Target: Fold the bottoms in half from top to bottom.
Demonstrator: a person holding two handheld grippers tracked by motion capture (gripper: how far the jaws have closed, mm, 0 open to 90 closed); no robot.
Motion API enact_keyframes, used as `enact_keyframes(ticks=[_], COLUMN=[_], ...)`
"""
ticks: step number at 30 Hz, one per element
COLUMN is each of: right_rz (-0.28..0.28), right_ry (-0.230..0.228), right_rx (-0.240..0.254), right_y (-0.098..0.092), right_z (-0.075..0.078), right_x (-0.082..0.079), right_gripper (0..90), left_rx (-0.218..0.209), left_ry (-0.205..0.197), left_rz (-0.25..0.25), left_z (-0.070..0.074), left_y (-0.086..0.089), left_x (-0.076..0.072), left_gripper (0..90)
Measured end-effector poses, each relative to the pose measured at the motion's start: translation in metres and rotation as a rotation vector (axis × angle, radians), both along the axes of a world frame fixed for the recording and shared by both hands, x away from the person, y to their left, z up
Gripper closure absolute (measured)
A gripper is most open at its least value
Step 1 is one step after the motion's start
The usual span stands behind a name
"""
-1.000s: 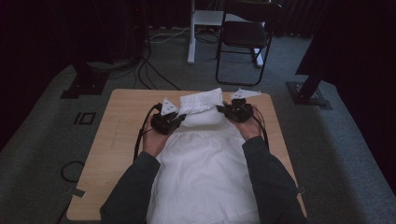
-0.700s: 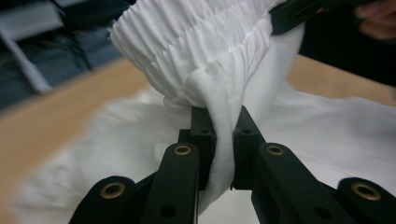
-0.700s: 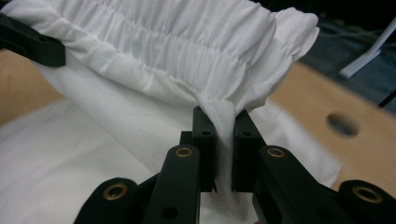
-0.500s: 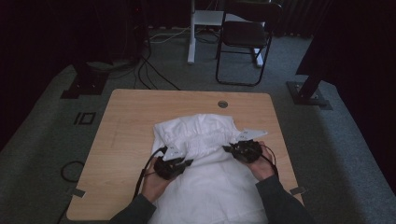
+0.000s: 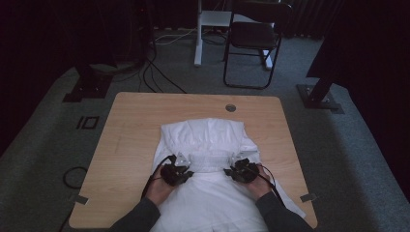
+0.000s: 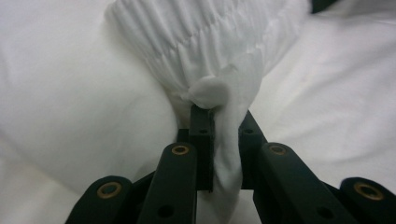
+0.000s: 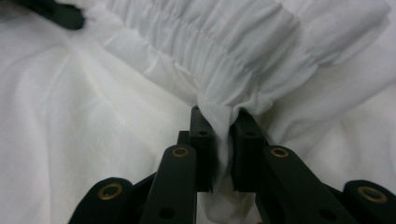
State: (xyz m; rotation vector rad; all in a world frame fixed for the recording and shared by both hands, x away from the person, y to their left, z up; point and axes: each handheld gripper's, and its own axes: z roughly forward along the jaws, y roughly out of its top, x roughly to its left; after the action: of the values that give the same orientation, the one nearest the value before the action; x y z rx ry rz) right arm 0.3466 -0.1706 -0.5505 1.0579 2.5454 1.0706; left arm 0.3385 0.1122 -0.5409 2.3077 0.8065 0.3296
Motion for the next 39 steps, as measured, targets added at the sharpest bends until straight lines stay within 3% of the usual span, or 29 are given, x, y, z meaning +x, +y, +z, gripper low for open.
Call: enact_keyframes(ticks=[3,4,6,8,10,13,18,21,25,27,31,36,39], right_rz=[-0.006,-0.006,-0.011,-0.010,-0.004,-0.001,-0.059,-0.131,-0.155,-0.147,-0.149,-0.124,-0.094], right_ry=[0.021,0.021,0.039,0.055,0.065,0.052,0.009,0.032,0.041,0.033,0.003,-0.133,-0.224], right_rx=[0.030,0.030,0.042,0.062,0.065,0.029,-0.033,0.010,0.008,0.010,0.085,0.144,0.205], right_y=[0.009,0.009,0.019,0.026,0.034,0.047,0.045,0.036,0.035,0.034,0.028,0.018,0.009], right_z=[-0.001,-0.001,0.000,-0.001,0.000,0.003,0.006,0.005,0.007,0.011,0.029,0.072,0.101], right_x=[0.004,0.004,0.014,0.023,0.034,0.052,0.089,0.113,0.127,0.126,0.119,0.100,0.082], right_gripper=[81.7,81.7,82.3,82.4,82.5,82.8,83.1,83.4,84.1,84.4,84.6,84.6,84.6], left_rx=[0.069,0.069,0.151,0.194,0.198,0.191,0.113,0.084,0.050,0.032,-0.044,-0.200,-0.280], left_ry=[-0.026,-0.026,-0.062,-0.087,-0.089,-0.083,-0.066,-0.068,-0.050,-0.047,-0.069,-0.171,-0.230], left_rz=[-0.006,-0.006,0.010,0.036,0.076,0.128,0.161,0.182,0.201,0.197,0.195,0.187,0.143], left_z=[0.004,0.004,0.008,0.009,0.010,0.010,0.008,0.006,0.007,0.010,0.028,0.075,0.101], left_y=[0.004,0.004,0.005,0.006,0.009,0.012,0.011,0.005,0.004,0.005,0.012,0.020,0.026], left_x=[0.018,0.018,0.037,0.049,0.062,0.076,0.087,0.091,0.097,0.097,0.091,0.069,0.047], left_gripper=[82.2,82.2,82.3,82.5,82.7,82.9,83.0,83.1,83.7,84.4,85.0,85.0,85.0])
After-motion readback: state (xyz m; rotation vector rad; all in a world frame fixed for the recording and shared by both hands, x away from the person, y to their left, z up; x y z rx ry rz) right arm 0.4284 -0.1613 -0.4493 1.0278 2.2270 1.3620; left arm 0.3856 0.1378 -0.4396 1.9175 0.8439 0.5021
